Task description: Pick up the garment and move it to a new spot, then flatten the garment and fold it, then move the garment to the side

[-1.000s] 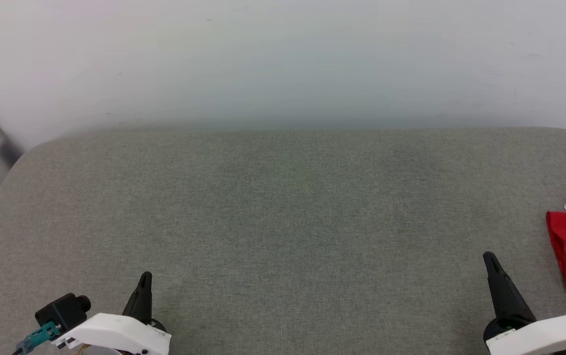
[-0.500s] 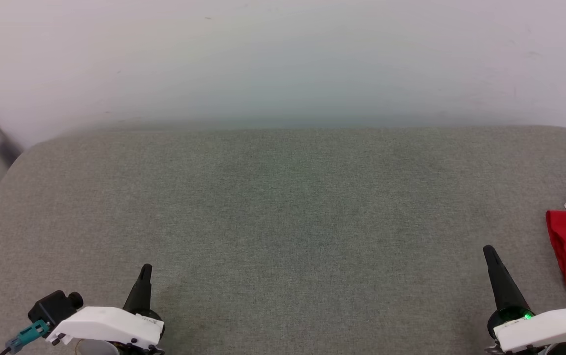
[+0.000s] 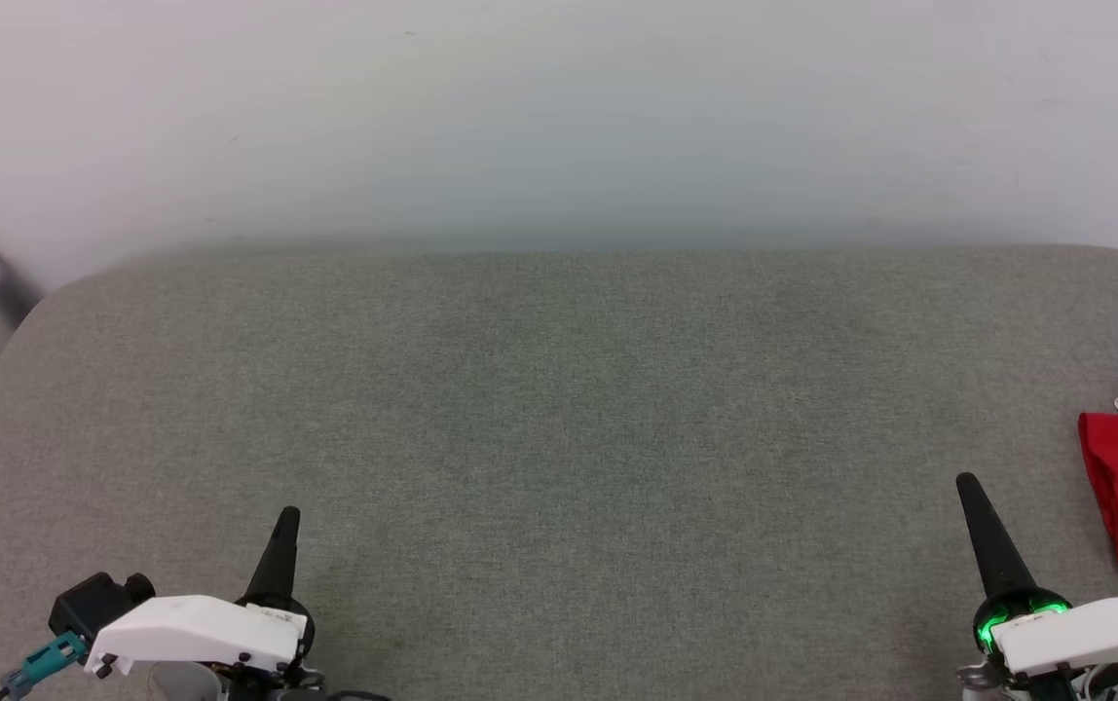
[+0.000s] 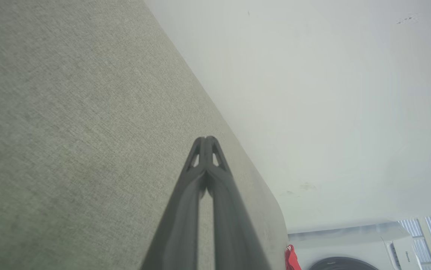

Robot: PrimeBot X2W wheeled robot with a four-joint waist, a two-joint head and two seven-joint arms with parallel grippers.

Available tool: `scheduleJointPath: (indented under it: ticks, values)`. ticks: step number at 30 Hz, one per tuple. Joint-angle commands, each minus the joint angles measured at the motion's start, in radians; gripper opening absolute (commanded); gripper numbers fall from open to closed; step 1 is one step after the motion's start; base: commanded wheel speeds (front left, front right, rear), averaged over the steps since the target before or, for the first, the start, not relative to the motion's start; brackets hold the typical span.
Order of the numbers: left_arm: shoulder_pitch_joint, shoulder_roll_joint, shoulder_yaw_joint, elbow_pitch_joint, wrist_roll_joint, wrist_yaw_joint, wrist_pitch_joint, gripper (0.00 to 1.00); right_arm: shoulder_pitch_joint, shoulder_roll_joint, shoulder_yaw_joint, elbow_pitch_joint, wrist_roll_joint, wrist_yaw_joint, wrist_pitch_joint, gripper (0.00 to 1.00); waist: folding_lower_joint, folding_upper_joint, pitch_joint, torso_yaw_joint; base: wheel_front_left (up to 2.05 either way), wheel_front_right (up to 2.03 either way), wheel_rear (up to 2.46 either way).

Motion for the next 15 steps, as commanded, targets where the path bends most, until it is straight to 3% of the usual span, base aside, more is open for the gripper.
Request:
scheduleJointPath:
  ticks: [1,15]
  values:
    - [-0.027,-0.002,0.015,-0.005,-0.021,-0.012,0.008,0.0,-0.029,-0.006,-0.003,0.0,0.029,0.0,0.002,0.0,0.0,0.0,0.0,0.0,0.0,0.0,0.0]
    - [-0.043,-0.035,0.062,0.01,-0.122,-0.047,0.04,0.0,-0.056,-0.004,-0.009,0.04,0.169,0.0,0.012,0.0,0.0,0.0,0.005,-0.002,0.0,0.0,0.0]
